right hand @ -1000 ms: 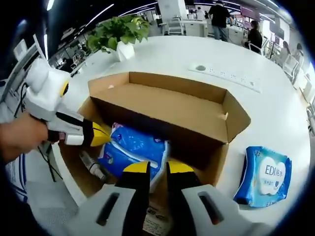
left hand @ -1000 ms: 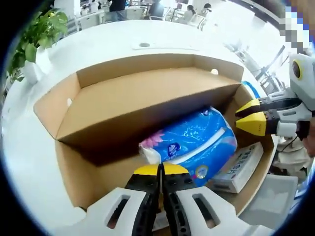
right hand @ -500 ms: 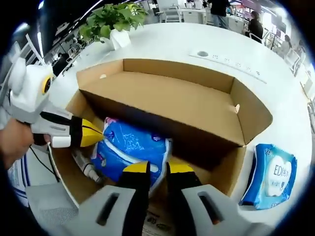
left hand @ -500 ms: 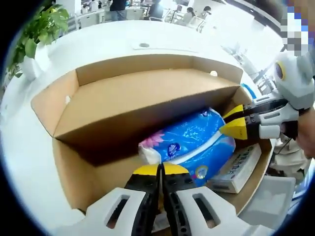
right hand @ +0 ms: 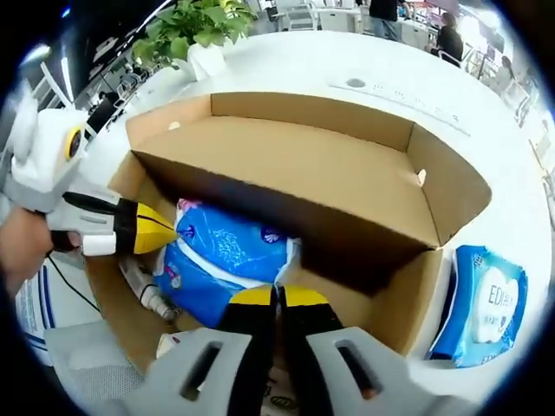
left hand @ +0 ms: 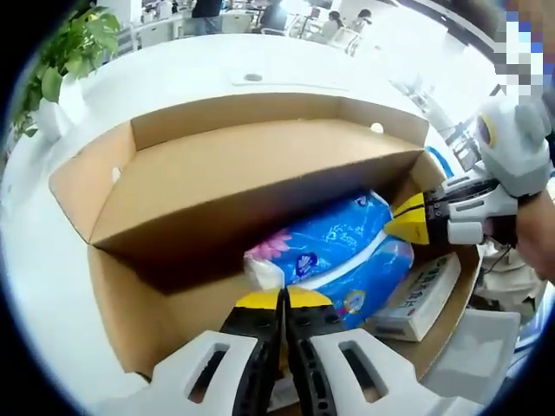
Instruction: Operate the shoe box by opening the lid, removing the specified soft item, and placing it in the target area until the item is outside and the box remains undamaged.
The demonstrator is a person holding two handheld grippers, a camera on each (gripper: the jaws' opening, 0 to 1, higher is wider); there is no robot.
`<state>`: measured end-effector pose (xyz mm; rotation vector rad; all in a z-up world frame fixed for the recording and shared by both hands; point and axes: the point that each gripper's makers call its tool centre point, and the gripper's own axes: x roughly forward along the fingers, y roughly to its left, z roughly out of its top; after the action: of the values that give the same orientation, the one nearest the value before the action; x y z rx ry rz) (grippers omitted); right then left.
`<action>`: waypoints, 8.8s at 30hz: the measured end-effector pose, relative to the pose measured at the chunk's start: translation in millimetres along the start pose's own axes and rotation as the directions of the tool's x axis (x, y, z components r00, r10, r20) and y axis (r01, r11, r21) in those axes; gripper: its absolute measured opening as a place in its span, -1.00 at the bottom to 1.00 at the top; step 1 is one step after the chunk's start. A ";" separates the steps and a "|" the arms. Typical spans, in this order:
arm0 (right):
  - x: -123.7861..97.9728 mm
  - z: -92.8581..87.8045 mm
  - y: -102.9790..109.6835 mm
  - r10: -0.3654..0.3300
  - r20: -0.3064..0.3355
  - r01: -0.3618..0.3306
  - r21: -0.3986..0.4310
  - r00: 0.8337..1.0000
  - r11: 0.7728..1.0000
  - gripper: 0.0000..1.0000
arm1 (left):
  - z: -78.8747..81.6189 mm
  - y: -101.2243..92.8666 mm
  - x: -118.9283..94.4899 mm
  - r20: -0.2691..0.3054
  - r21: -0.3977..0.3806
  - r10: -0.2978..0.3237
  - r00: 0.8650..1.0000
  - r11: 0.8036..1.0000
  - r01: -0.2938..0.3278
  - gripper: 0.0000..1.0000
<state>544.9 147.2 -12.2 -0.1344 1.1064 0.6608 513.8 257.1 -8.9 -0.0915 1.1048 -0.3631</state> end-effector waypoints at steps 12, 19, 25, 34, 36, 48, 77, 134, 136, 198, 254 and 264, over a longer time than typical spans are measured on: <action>-7.4 3.6 3.6 0.008 0.014 -0.007 -0.007 1.000 1.000 -1.00 | 3.1 0.1 -6.8 0.014 -0.005 -0.003 1.000 1.000 0.003 -1.00; -22.3 14.2 9.8 0.024 0.048 -0.024 -0.002 0.999 1.000 -1.00 | 13.4 -0.7 -25.4 0.050 0.001 -0.010 0.999 1.000 0.010 -1.00; -37.9 24.2 14.5 0.029 0.078 -0.029 -0.001 0.997 1.000 -1.00 | 20.6 -6.1 -43.2 0.073 0.000 -0.015 0.997 1.000 0.015 -1.00; -74.1 31.9 24.1 0.036 0.126 -0.038 0.006 0.991 0.999 -1.00 | 30.4 -21.7 -78.3 0.108 0.019 -0.030 0.994 0.999 0.028 -1.00; -84.6 33.5 26.1 0.038 0.140 -0.040 0.010 0.989 0.999 -1.00 | 33.1 -27.2 -88.2 0.117 0.028 -0.035 0.993 0.999 0.032 -1.00; -123.8 30.8 30.0 0.020 0.176 -0.023 0.012 0.984 1.000 -1.00 | 41.4 -46.7 -114.9 0.153 0.077 -0.045 0.987 0.997 0.033 -1.00; -189.9 -18.2 -52.2 -0.090 0.205 0.074 0.084 0.975 0.994 -1.00 | 59.9 -163.3 -95.2 0.136 0.192 -0.154 0.979 0.973 0.126 -1.00; -256.5 -113.2 -284.2 -0.197 0.159 0.154 0.249 0.968 0.956 -1.00 | 112.0 -384.4 45.7 -0.014 0.311 -0.280 0.960 0.911 0.271 -1.00; -258.2 -116.1 -291.4 -0.202 0.153 0.159 0.252 0.967 0.955 -1.00 | 111.3 -391.0 49.4 -0.021 0.311 -0.285 0.958 0.909 0.277 -1.00; -191.6 -109.7 -410.5 -0.228 0.076 0.207 0.225 0.971 0.952 -1.00 | 150.7 -413.6 169.2 -0.064 0.245 -0.306 0.950 0.918 0.312 -1.00; -223.9 -97.1 -368.1 -0.271 0.201 0.221 0.241 0.941 0.945 -0.64 | 154.8 -385.4 107.7 0.051 0.312 -0.302 0.952 0.910 0.272 -0.57; -235.6 -81.5 -328.9 -0.269 0.227 0.221 0.215 0.936 0.951 -0.65 | 154.5 -354.8 68.5 0.098 0.306 -0.290 0.952 0.919 0.249 -0.56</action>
<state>597.9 -251.2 81.4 -0.0252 0.8795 0.3356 592.3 -114.7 91.3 -0.0078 0.8881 -0.7541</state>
